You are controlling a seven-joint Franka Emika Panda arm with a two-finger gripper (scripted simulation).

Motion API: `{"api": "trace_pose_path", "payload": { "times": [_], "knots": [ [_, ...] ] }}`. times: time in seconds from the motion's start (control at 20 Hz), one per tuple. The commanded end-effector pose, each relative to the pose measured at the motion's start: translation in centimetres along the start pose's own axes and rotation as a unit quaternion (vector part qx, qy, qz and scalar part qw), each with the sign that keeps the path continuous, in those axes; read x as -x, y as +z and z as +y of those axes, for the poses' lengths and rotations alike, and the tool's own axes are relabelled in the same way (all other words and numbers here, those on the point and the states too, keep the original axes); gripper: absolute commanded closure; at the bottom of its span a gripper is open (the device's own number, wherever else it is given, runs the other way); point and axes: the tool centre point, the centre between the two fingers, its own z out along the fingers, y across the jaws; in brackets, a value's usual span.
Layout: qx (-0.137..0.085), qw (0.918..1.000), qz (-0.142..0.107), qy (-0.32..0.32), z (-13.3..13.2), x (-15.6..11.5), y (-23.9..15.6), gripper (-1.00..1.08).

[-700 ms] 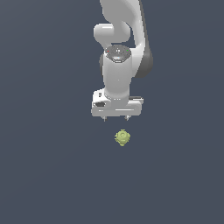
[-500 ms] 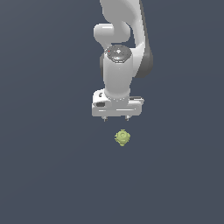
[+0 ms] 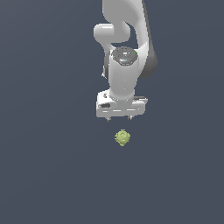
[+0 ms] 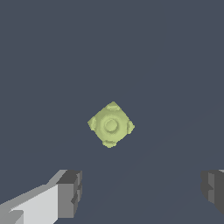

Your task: Pick up the object and move it to a goal position.

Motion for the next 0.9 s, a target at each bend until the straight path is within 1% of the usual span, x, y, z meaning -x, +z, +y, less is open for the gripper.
{"api": "trace_pose_path", "payload": {
  "times": [0.0, 0.25, 0.5, 0.7, 0.85],
  "knots": [
    [0.0, 1.0, 0.0, -0.001, 0.0, 0.0, 0.0, -0.92],
    [0.001, 0.9999, 0.0, -0.017, -0.1, -0.1, 0.4, -0.92],
    [0.002, 0.9987, -0.001, -0.051, -0.2, -0.5, 1.3, -0.92],
    [0.003, 0.9958, -0.001, -0.091, -0.4, -0.8, 2.4, -0.92],
    [0.004, 0.9916, -0.002, -0.129, -0.7, -1.1, 3.4, -0.92]
  ]
}}
